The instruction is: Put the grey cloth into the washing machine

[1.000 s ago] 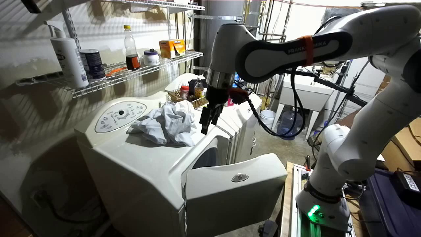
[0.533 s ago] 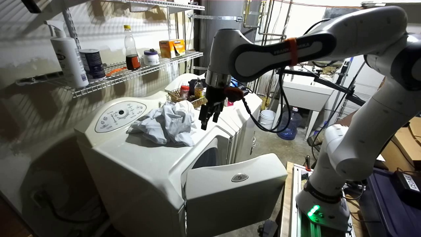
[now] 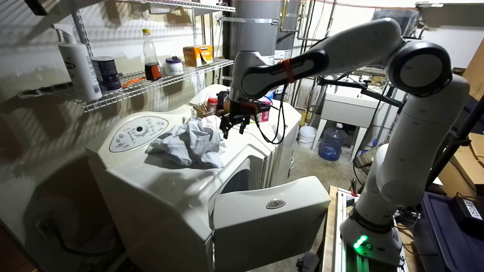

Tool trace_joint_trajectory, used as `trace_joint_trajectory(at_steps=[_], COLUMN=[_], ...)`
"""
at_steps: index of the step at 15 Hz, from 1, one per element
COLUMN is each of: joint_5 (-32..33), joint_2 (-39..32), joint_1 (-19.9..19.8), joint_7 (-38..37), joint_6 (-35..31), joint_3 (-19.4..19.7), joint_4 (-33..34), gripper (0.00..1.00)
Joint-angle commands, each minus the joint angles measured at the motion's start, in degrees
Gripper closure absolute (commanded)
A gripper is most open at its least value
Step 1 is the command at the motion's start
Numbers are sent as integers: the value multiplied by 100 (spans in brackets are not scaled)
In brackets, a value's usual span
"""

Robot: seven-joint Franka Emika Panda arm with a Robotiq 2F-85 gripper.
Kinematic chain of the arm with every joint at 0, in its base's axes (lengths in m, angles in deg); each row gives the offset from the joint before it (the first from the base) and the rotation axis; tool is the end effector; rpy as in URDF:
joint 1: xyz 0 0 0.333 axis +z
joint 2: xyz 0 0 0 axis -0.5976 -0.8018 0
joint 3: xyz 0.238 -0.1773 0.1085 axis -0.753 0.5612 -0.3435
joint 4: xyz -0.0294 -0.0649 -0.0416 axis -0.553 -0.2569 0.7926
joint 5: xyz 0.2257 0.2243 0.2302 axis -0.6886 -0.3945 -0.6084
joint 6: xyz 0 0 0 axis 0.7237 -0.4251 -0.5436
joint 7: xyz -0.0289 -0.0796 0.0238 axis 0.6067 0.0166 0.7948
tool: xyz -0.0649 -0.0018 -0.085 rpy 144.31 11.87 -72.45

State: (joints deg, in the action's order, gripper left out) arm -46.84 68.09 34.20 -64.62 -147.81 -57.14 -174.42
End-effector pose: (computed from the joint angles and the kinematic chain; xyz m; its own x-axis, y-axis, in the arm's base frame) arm 0.5715 -0.0268 0.4514 0.9165 -0.3898 0.0899 -0.3835 -0.9201 -0.0798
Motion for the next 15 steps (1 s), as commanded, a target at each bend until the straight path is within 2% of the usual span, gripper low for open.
trace_joint_trajectory(at_steps=[1, 5, 8, 11, 12, 15], joint_5=[454, 299, 422, 454, 482, 570], joint_2=[-920, -1616, -2059, -2419, -2530, -2763], joint_1=[35, 74, 197, 332, 380, 507], joint_7=[-491, -570, -1006, -1365, -1448, -1636], joint_6=[-462, -943, -1227, -1209, -1224, -1139], joint_3=[157, 295, 461, 605, 655, 796], joint_4=[813, 1387, 1802, 2166, 2271, 2517], gripper=[0, 0, 0, 0, 20, 41])
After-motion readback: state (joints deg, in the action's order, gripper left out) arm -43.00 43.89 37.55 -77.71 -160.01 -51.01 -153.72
